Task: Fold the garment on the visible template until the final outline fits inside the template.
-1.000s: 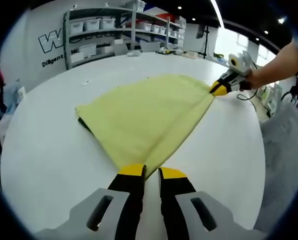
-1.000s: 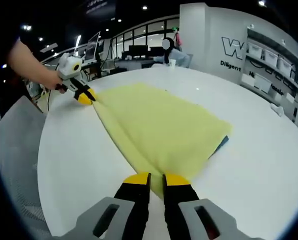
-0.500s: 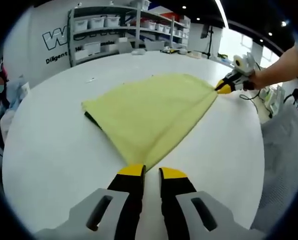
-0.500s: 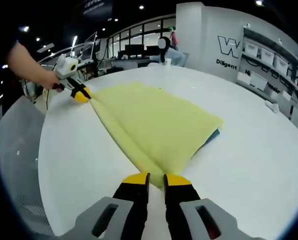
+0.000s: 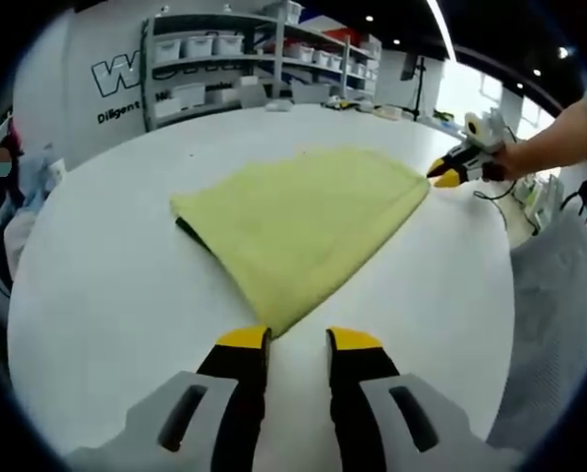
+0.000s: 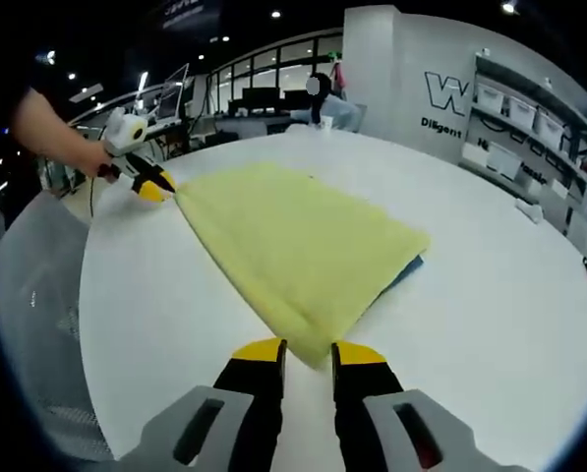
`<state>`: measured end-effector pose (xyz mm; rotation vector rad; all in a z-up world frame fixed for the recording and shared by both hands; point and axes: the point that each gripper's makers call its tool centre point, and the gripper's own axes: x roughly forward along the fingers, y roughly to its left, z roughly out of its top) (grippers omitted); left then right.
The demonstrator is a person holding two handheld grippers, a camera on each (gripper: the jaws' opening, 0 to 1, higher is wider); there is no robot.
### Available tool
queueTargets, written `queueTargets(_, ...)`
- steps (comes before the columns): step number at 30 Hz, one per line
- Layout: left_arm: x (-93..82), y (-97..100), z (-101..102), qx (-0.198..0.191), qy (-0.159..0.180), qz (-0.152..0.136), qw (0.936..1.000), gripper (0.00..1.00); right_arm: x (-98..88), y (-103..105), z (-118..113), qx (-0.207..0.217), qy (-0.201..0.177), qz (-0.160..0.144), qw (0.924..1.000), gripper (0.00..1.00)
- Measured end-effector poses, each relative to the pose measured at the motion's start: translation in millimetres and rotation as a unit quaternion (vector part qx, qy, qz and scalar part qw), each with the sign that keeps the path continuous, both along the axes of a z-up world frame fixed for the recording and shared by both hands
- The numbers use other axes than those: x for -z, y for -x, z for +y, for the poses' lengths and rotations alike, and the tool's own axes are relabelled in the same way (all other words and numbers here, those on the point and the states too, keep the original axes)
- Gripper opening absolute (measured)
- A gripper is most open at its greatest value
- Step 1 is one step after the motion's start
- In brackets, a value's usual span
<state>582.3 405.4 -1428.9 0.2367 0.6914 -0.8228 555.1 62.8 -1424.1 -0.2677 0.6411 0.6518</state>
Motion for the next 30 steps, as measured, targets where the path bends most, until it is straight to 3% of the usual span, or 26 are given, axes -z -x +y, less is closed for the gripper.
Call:
queueTargets(16, -2.9, 26.7, 4.7, -0.013, 0.008, 0.005, 0.9999, 0.35, -10.9, 12.3, 3.7, 0.007, -0.004, -0.004, 1.0, 0.24)
queueTargets(30, -7.7, 58.7, 17.4, -0.049, 0.028, 0.009, 0.9984, 0.66, -17.9, 36.8, 16.5, 0.031, -0.03, -0.003, 0.9991, 0.37)
